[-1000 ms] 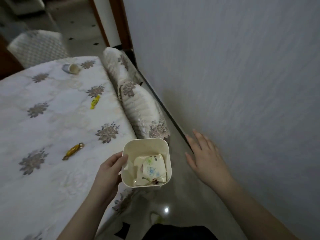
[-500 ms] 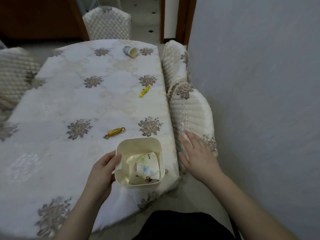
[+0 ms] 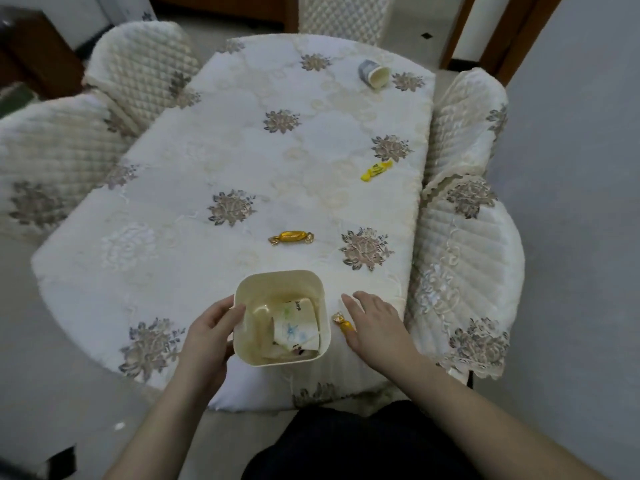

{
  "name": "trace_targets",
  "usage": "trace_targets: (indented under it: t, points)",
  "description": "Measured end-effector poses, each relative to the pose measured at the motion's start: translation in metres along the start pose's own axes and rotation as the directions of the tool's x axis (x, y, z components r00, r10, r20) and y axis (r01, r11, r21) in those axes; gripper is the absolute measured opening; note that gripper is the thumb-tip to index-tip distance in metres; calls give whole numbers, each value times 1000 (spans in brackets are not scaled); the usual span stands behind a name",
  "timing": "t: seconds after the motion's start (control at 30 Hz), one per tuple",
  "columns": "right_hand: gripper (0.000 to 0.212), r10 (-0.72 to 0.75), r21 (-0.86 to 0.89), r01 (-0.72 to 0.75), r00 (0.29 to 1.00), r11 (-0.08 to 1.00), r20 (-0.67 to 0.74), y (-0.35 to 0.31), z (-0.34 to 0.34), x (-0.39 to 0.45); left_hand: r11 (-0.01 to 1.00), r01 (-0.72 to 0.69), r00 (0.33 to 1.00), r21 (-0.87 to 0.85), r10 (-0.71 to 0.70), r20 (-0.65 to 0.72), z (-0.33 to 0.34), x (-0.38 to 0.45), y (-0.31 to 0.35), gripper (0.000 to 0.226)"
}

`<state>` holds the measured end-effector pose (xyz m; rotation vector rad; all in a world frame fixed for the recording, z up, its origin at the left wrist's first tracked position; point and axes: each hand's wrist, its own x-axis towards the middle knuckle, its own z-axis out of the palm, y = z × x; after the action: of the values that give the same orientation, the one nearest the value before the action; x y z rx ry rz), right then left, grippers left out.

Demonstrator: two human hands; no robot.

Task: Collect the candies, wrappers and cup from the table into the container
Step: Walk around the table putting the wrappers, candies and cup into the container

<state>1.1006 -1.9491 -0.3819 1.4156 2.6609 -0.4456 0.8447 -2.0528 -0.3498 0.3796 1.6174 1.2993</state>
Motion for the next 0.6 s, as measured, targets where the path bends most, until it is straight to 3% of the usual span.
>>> trace_targets:
  t: [0.13,0.3,0.6]
  points:
    - [55,-89,-38,90,996,995,6,7,9,13,999,-13,992,-41,8,-126,-5,-7,-5,18]
    - [46,-165,-57,174,977,983,138,15,20,26,998,-23,972,-64,7,-237,-4,-16,-17,24]
    - [33,-130,-33,141,963,989,237,17,43,25,994,-29,944,-106,-8,-330,5,-34,-31,18]
